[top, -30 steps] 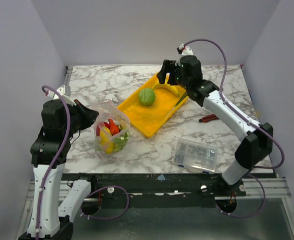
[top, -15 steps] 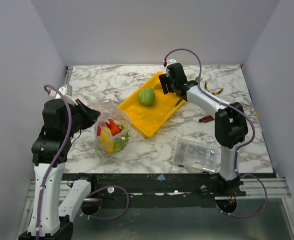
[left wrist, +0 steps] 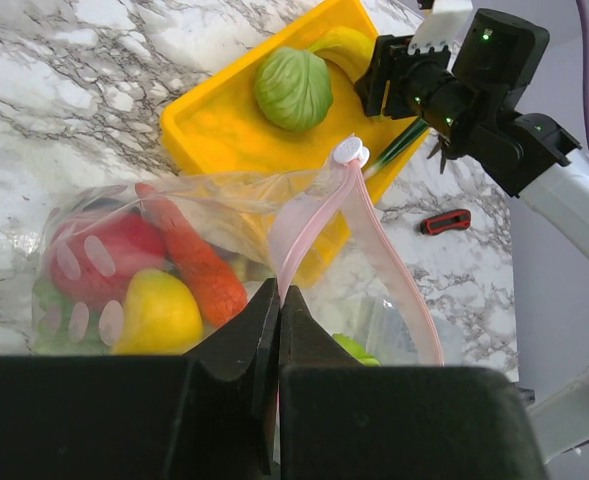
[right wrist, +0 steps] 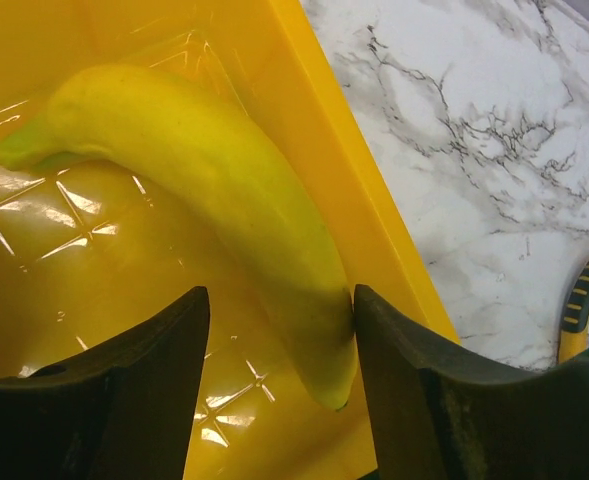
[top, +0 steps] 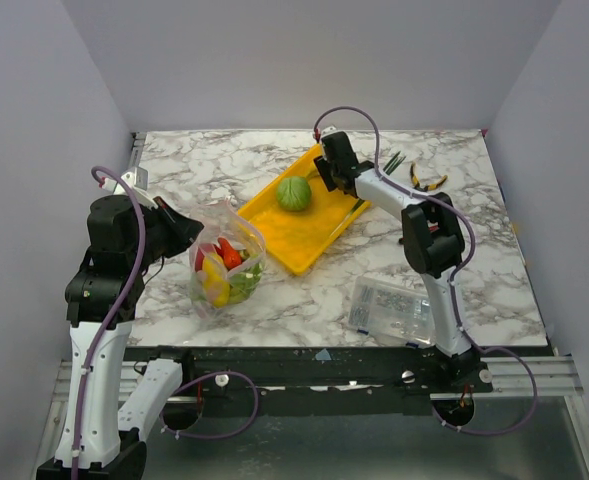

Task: Place the food in the zip-top bag and seal the zipper
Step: Pick up the fake fruit from the zipper food storage bag, then place the fake fruit in the bin.

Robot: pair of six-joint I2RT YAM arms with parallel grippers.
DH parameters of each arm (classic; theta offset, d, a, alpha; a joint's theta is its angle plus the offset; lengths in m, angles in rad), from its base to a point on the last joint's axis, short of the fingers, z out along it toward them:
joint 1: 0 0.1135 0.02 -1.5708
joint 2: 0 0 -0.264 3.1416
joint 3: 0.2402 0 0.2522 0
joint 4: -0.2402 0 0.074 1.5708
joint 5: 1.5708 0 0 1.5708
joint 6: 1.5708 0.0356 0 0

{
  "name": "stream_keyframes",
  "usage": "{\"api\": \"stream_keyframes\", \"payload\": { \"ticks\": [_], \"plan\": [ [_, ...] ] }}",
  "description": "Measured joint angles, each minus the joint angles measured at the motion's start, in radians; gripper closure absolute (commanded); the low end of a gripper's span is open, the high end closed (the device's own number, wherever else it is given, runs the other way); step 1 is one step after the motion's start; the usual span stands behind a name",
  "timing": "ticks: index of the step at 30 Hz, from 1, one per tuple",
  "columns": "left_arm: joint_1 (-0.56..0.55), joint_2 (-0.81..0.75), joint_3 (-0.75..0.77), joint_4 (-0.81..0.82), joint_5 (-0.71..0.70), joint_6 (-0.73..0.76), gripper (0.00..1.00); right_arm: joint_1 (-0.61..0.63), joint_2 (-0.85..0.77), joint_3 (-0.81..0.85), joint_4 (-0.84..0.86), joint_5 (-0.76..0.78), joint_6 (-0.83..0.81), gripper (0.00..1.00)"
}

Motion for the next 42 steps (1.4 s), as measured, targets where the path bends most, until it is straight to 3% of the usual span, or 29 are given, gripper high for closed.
{"api": "stream_keyframes", "payload": {
  "ticks": [4,8,10,18,24,31,36,42],
  "plan": [
    [0.000,0.000,0.000,0.000,0.000,0.000,1.00,-0.004,0.050,0.043,0.001,0.007,-0.006,0.57],
    [0.000,0.000,0.000,0.000,0.000,0.001,1.00,-0.006,0.060,0.043,0.001,-0.001,0.008,0.89],
    [0.000,0.000,0.000,0.000,0.000,0.001,1.00,-0.007,0.060,0.045,-0.002,0.002,0.030,0.95],
    [0.000,0.000,0.000,0.000,0.000,0.003,1.00,-0.011,-0.006,0.047,-0.106,-0.011,0.208,1.00],
    [0.000,0.002,0.000,0.001,0.004,0.003,1.00,-0.003,-0.240,-0.075,-0.141,-0.143,0.367,0.99],
    [0.001,0.003,0.000,0.000,0.004,0.003,1.00,0.116,-0.361,-0.161,-0.128,-0.163,0.451,0.97],
    [0.001,0.003,0.000,-0.001,0.003,0.003,1.00,0.242,-0.309,-0.189,-0.143,-0.078,0.549,0.97],
    [0.001,-0.013,0.010,-0.019,-0.034,0.004,1.00,0.347,-0.230,-0.195,-0.146,0.149,0.678,0.95]
  ]
}}
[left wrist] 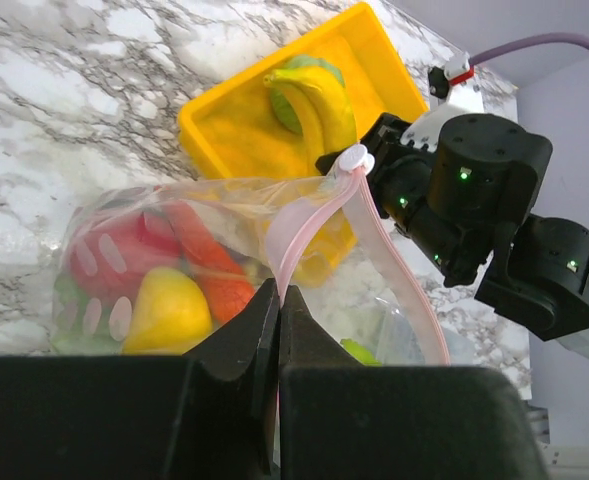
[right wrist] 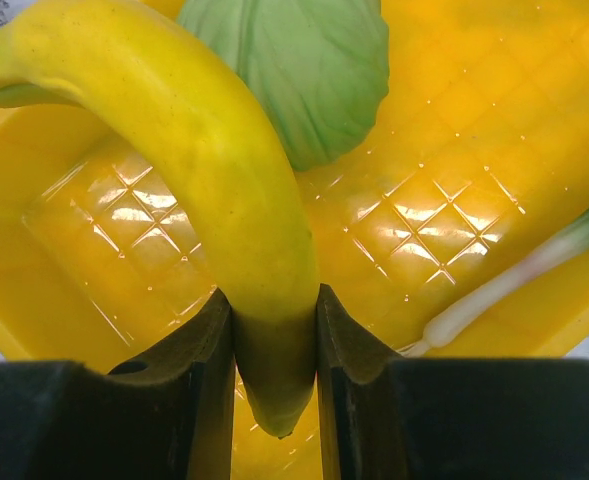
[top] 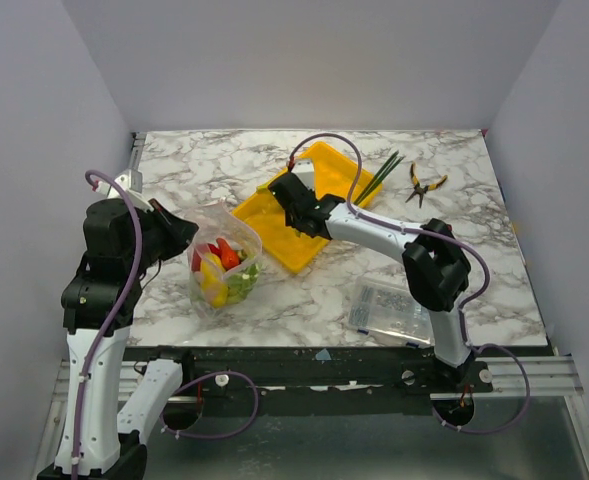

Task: Place the food in the zip-top bag and seal the zipper
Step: Place the fake fruit in the bin.

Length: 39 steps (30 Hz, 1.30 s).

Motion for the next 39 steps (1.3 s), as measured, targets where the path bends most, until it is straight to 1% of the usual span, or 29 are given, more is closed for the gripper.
{"api": "stream_keyframes", "payload": {
  "ticks": [5,8,12,16,21,25,30,32,36,37,38,39],
  "plan": [
    [0.001,-0.025,0.027,-0.049,-0.082,0.010,1.00,0.023,0.033,0.019,-0.003,0.085,0.036,0.93],
    [0.002,-0.035,0.034,-0.056,-0.107,0.014,1.00,0.021,0.034,0.019,-0.004,0.089,0.032,0.89],
    [0.002,-0.029,0.034,-0.058,-0.116,0.014,1.00,0.018,0.030,-0.018,0.005,0.052,0.021,0.92],
    [0.002,-0.020,0.034,-0.055,-0.115,0.014,1.00,0.014,0.002,-0.126,0.008,-0.011,0.002,0.95],
    [0.002,-0.008,0.029,-0.042,-0.096,0.014,1.00,0.002,-0.084,-0.181,0.031,-0.073,-0.067,0.96],
    [0.002,0.001,0.006,-0.020,-0.059,0.013,1.00,-0.005,-0.134,-0.191,0.082,-0.098,-0.253,0.97],
    [0.002,0.003,-0.003,-0.005,-0.037,0.014,1.00,-0.024,-0.150,-0.258,0.191,-0.111,-0.642,0.95],
    [0.002,0.004,-0.003,-0.003,-0.034,0.014,1.00,-0.035,-0.150,-0.286,0.230,-0.121,-0.805,0.90],
    [0.002,0.002,-0.003,-0.003,-0.030,0.014,1.00,-0.086,-0.127,-0.267,0.236,-0.175,-1.070,0.88],
    [0.002,0.001,-0.003,-0.003,-0.028,0.015,1.00,-0.097,-0.117,-0.253,0.237,-0.185,-1.119,0.79],
    [0.002,0.001,-0.003,-0.003,-0.026,0.015,1.00,-0.106,-0.106,-0.238,0.238,-0.190,-1.160,0.67],
    [0.002,-0.002,-0.003,-0.003,-0.024,0.015,1.00,-0.116,-0.100,-0.230,0.239,-0.193,-1.189,0.57]
  ]
}}
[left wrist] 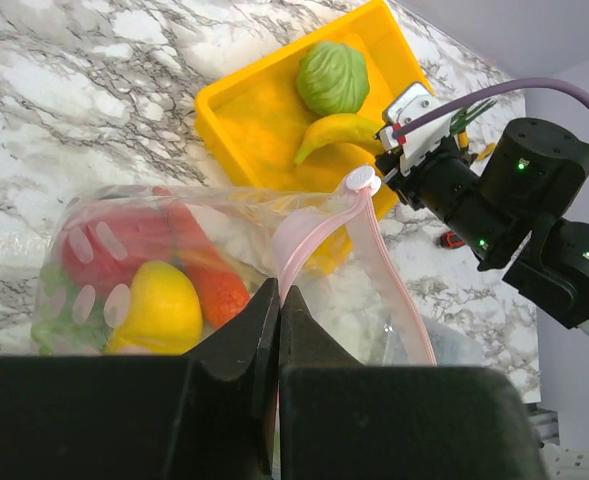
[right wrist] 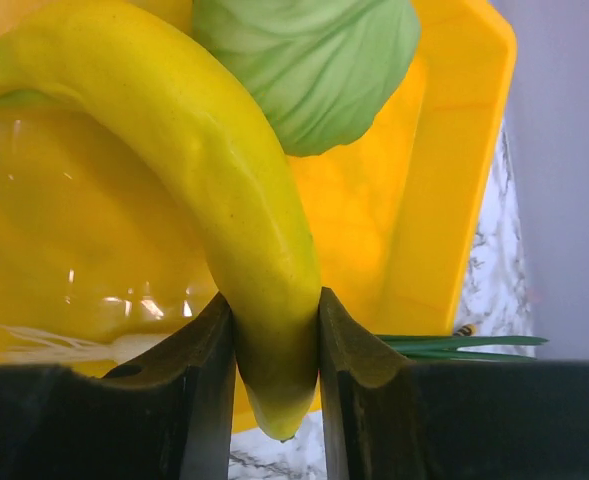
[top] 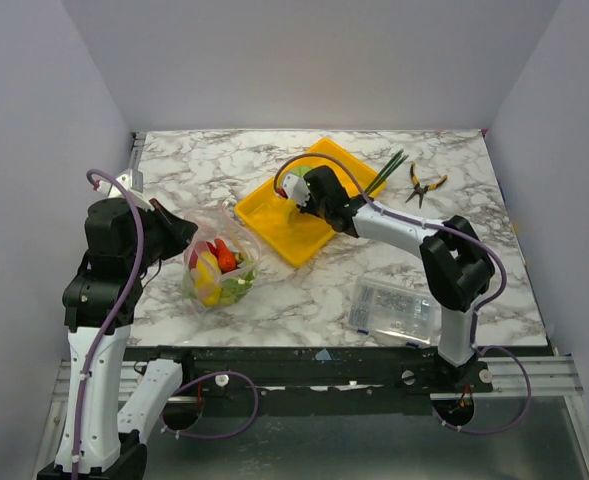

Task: Place the food in the zip-top bag and seal the zipper
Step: Place the fake fruit in the bin.

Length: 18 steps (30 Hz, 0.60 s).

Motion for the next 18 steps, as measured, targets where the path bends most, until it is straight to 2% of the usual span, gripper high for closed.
{"api": "stream_keyframes", "payload": {
  "ticks": [1,4,7,12,16,18],
  "plan": [
    [0.000,-0.001,0.000,0.000,0.001,0.000,1.00,-0.009,0.005,0.003,0.006,-0.001,-0.033,0.46],
    [0.000,-0.007,0.000,0.000,0.002,0.003,1.00,-0.017,0.002,-0.029,0.048,-0.005,-0.089,0.24],
    [0.000,-0.010,0.000,-0.001,0.006,0.006,1.00,-0.016,-0.026,-0.130,0.134,-0.008,-0.113,0.09],
    [0.000,-0.014,0.000,-0.002,0.008,0.008,1.00,-0.011,-0.090,-0.158,0.212,0.078,-0.021,0.04],
    [0.000,-0.019,-0.005,-0.002,0.011,0.007,1.00,-0.011,-0.091,0.019,0.105,0.210,0.258,0.04],
    [0.000,-0.019,-0.007,-0.001,0.013,0.007,1.00,-0.011,-0.091,0.137,0.011,0.237,0.470,0.05]
  ]
}}
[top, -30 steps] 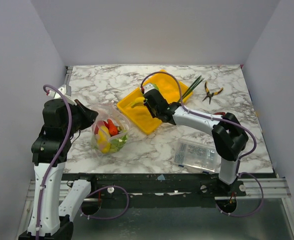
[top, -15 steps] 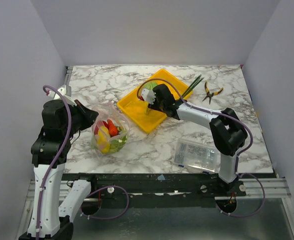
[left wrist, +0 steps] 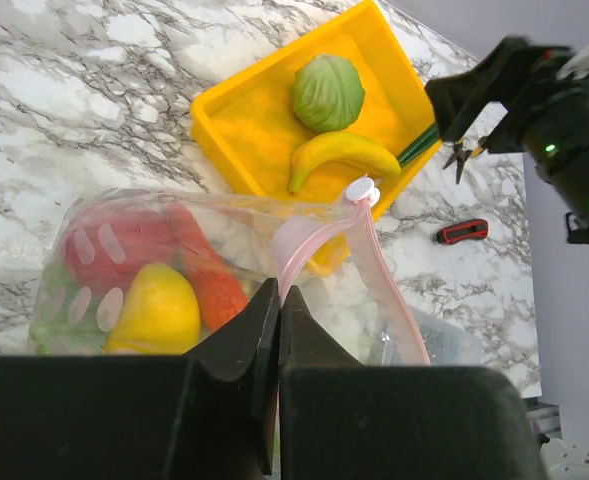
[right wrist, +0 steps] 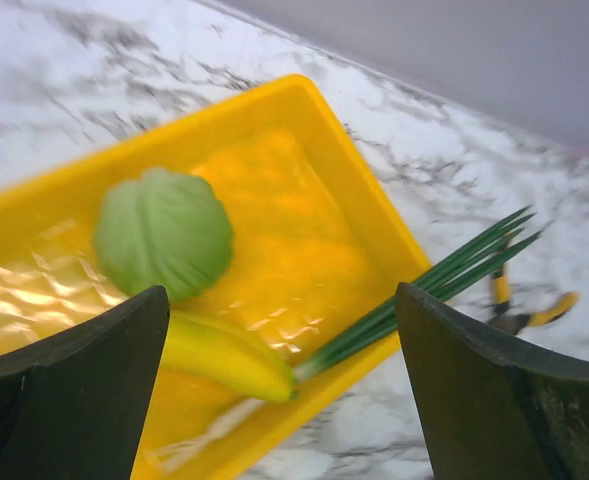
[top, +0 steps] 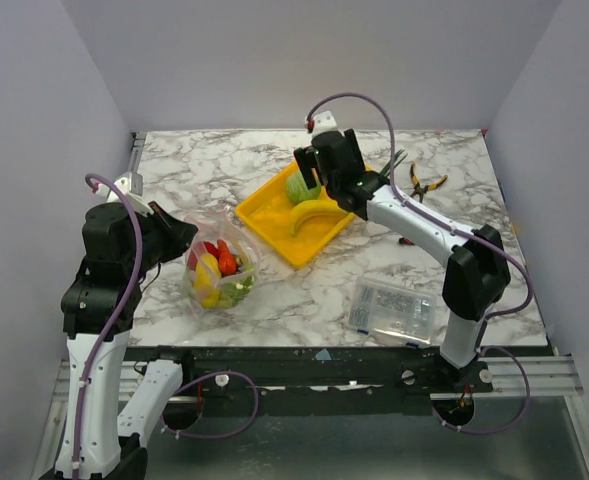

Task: Place the food in the zip-top bag and seal the zipper
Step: Place the fake fruit in the bin, then pick up the fake fruit from the zipper food storage bag.

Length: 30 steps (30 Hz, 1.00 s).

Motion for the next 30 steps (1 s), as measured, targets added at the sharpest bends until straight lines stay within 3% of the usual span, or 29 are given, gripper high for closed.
{"api": "stream_keyframes", "payload": {
  "ticks": [3,7,16,22,30],
  "plan": [
    [0.000,0.000,-0.003,0.002,0.002,0.000,1.00,-0.004,-0.001,0.121,-0.119,-0.022,0.359,0.06],
    [0.000,-0.002,-0.007,0.002,0.007,0.000,1.00,-0.003,0.012,0.151,-0.254,-0.129,0.799,0.01],
    [0.000,-0.014,-0.026,0.017,0.027,-0.001,1.00,-0.002,0.051,0.109,-0.494,-0.132,1.547,0.03],
    [0.000,-0.014,-0.028,0.019,0.046,-0.006,1.00,-0.003,0.101,0.107,-0.585,-0.086,1.823,0.10],
    [0.000,-0.014,-0.028,0.019,0.056,-0.006,1.00,-0.003,0.203,0.154,-0.629,-0.055,1.964,0.21]
  ]
}}
